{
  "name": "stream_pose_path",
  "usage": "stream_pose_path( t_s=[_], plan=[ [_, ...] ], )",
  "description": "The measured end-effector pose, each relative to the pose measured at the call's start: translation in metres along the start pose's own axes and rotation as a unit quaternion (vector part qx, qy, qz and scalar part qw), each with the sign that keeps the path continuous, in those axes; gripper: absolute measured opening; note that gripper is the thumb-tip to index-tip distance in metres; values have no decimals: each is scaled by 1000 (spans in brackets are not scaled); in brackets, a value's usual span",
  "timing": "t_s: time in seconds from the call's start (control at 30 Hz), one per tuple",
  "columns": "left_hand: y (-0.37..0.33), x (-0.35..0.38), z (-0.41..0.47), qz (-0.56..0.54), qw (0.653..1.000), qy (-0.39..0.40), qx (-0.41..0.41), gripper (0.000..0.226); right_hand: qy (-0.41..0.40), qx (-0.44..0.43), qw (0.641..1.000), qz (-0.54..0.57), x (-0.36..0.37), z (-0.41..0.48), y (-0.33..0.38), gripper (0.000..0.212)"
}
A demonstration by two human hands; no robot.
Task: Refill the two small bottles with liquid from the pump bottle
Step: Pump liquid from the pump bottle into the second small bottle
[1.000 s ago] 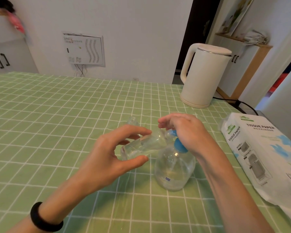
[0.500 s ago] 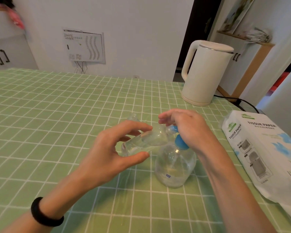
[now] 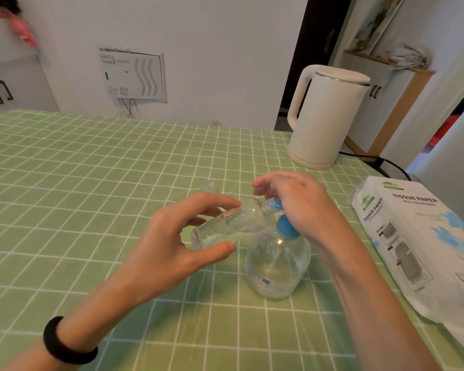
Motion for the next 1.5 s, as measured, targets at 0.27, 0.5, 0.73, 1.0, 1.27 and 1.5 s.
stream_pose_path(
  t_s=[0.27, 0.5, 0.73, 1.0, 1.27, 1.5],
  plan=[
    [1, 3, -2, 9, 1000, 1, 2, 48, 5, 13, 1000, 11, 1, -3, -3, 37],
    [1, 1, 0, 6, 1000, -4, 4, 52, 3, -3, 1000, 8, -1, 1, 0, 37],
    [1, 1, -2, 9, 1000, -2, -3, 46, 13, 18, 1000, 16, 6, -1, -6, 36],
    [0, -1, -1, 2, 1000, -5, 2, 50, 2, -8, 1000, 7, 0, 0, 0, 35],
    [2, 1, -2, 8, 1000, 3, -5, 49, 13, 25, 1000, 7, 3, -4, -4, 36],
    [-1, 0, -1, 7, 1000, -4, 1, 52, 12, -1, 1000, 2, -1, -2, 1, 35]
  ],
)
Point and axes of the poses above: each hand's wrist, its own z-axis towards the middle knuckle, its own x-axis out of the palm, y = z × x, the point moved 4 cm from there along z, towards the middle knuckle, and after that the axes turned 1 degree about -y, right-handed, at the moved point
